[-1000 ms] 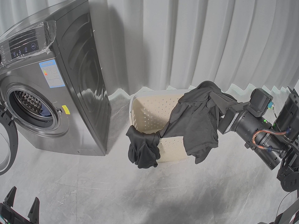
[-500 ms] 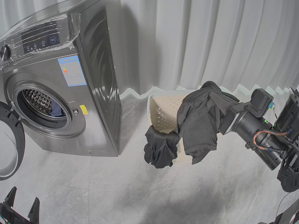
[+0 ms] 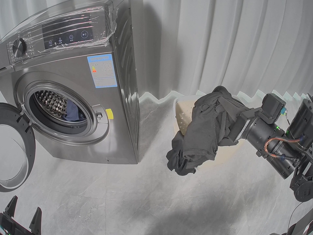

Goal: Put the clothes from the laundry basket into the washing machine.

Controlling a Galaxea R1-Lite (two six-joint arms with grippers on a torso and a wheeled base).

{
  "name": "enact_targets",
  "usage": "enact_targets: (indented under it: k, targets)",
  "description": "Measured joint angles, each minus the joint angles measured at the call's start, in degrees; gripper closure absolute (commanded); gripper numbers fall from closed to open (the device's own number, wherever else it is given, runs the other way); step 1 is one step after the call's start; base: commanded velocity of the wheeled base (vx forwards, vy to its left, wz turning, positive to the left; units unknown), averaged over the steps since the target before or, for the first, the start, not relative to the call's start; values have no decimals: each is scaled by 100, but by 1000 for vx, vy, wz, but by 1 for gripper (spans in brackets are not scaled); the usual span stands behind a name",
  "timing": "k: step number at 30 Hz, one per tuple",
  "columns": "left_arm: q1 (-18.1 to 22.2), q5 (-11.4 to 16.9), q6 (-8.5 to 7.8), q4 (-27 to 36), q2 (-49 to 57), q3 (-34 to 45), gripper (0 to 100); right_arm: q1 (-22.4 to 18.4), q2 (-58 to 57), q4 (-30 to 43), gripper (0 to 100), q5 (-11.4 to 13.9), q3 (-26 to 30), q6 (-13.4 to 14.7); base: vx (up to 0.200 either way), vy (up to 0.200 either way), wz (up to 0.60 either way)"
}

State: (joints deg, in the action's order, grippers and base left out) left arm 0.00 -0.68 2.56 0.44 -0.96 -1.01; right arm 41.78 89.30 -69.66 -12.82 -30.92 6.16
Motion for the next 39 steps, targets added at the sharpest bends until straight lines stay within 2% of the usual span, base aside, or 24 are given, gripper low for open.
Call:
enact_targets:
  k: [12, 18, 33, 39]
  targets:
    - [0, -5, -2, -1, 0, 0, 0, -9, 0, -2, 100, -4, 10, -2, -200, 0, 0]
    - [-5, -11, -10, 2, 0, 0, 0, 0, 1, 0, 100, 0, 18, 0, 0, 0, 0]
    - [-5, 0, -2, 0, 0, 0, 0, 4, 11, -2, 100, 7, 16, 0, 0, 200, 0]
    - [0, 0, -2, 0, 0, 0, 0, 138, 21, -117, 100, 56, 33, 2, 0, 200, 0]
